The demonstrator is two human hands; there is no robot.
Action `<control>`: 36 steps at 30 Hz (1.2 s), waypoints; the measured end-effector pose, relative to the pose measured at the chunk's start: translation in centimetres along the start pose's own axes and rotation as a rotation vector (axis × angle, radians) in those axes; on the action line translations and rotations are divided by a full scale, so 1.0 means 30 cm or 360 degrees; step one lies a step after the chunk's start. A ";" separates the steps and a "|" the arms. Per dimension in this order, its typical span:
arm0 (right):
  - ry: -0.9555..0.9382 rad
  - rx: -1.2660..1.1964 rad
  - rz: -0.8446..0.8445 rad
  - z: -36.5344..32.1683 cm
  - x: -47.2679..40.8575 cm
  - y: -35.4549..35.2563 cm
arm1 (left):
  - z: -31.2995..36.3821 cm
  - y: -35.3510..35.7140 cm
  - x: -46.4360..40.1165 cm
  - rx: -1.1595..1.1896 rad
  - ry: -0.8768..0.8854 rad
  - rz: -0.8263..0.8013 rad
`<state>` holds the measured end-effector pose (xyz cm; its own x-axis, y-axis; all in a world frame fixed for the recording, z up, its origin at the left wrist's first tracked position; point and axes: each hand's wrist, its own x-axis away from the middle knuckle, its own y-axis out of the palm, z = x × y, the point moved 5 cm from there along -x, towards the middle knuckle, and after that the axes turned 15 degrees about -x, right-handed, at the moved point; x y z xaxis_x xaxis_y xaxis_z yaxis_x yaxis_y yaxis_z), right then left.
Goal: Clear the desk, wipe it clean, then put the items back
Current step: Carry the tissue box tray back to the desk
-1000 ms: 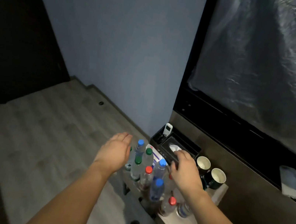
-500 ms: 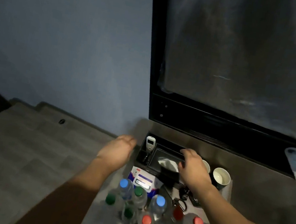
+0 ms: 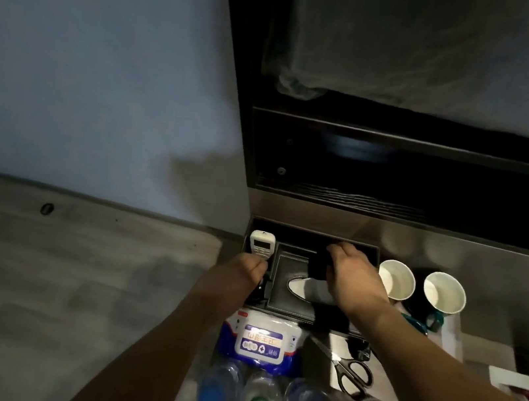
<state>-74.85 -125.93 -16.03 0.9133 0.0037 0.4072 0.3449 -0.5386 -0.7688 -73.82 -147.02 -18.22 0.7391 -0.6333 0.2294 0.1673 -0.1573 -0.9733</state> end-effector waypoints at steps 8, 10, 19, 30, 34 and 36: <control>-0.0047 0.0327 0.0038 0.012 -0.100 0.049 | -0.021 0.096 -0.045 -0.0208 0.0044 -0.0124; -0.0083 0.0383 0.0056 0.009 -0.113 0.058 | -0.024 0.109 -0.056 -0.0203 0.0043 -0.0175; -0.0098 0.0419 0.0069 0.014 -0.124 0.070 | -0.044 0.090 -0.080 -0.0085 0.0104 -0.0127; -0.0143 0.0361 0.0060 -0.053 -0.101 0.031 | -0.073 0.027 -0.036 0.0017 0.0049 -0.0017; -0.0184 0.0360 0.0091 -0.091 -0.075 0.000 | -0.077 -0.054 0.002 -0.0024 0.0067 0.0044; -0.0203 0.0342 0.0118 -0.117 -0.055 -0.025 | -0.089 -0.093 0.029 0.0030 0.0038 0.0080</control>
<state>-77.36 -128.49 -14.40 0.9530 0.0844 0.2911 0.3019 -0.3503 -0.8867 -75.37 -149.15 -15.27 0.7310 -0.6581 0.1804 0.1428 -0.1110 -0.9835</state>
